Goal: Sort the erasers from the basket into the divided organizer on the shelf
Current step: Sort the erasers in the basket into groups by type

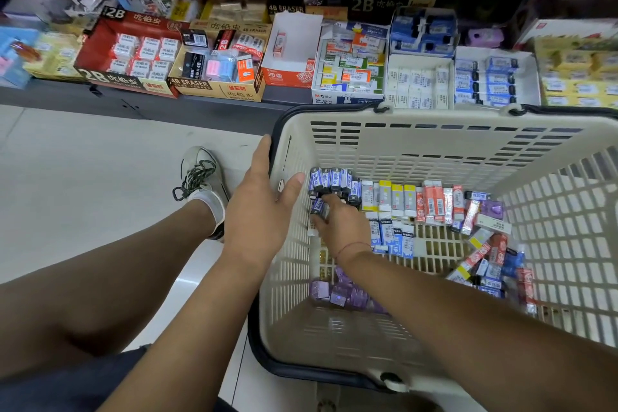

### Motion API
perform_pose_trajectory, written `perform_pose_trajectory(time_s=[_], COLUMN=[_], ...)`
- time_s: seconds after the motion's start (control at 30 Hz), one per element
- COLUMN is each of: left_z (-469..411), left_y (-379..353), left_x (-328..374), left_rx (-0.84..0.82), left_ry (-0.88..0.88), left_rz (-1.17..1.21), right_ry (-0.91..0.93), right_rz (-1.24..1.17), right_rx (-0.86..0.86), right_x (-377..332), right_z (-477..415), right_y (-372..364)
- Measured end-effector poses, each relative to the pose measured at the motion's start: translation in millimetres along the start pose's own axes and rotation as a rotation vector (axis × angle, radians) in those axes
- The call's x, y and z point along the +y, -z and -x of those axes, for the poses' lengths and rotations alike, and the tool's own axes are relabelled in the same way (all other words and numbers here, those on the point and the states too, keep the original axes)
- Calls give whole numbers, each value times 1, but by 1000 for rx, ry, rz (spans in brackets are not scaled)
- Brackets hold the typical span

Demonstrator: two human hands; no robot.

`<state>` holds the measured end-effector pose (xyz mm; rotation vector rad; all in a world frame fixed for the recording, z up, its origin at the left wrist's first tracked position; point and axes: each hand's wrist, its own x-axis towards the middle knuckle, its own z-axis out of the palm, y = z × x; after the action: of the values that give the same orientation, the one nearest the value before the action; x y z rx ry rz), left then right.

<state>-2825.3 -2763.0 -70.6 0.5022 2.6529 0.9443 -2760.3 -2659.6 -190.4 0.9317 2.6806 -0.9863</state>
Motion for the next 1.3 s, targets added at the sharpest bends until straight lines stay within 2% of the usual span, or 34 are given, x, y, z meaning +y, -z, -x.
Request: perform_pose_trajectory(time_s=[0.23, 0.33, 0.6, 0.77, 0.87, 1.03, 1.13, 1.3], left_z=[0, 1, 0, 1, 1, 1, 2, 3], left_y=[0, 0, -1, 0, 0, 0, 1, 1], left_x=[1, 1, 0, 1, 2, 2, 3, 5], left_rx=[5, 10, 14, 18, 23, 6, 0, 8], left_ry=[1, -6, -6, -16, -23, -9, -2, -4], left_rz=[-3, -3, -15, -19, -21, -24, -32, -62], right_ry=[92, 70, -226, -265, -214, -99, -81, -37], right_rz=[-45, -112, -585, -760, -844, -778, -646, -411], right_rx=[28, 59, 82, 75, 55, 125, 165, 102], right_x=[4, 1, -8, -6, -4, 0, 3, 4], right_z=[-1, -1, 1, 8, 17, 7, -11, -24], right_y=[-7, -8, -11, -10, 4, 25, 25, 20])
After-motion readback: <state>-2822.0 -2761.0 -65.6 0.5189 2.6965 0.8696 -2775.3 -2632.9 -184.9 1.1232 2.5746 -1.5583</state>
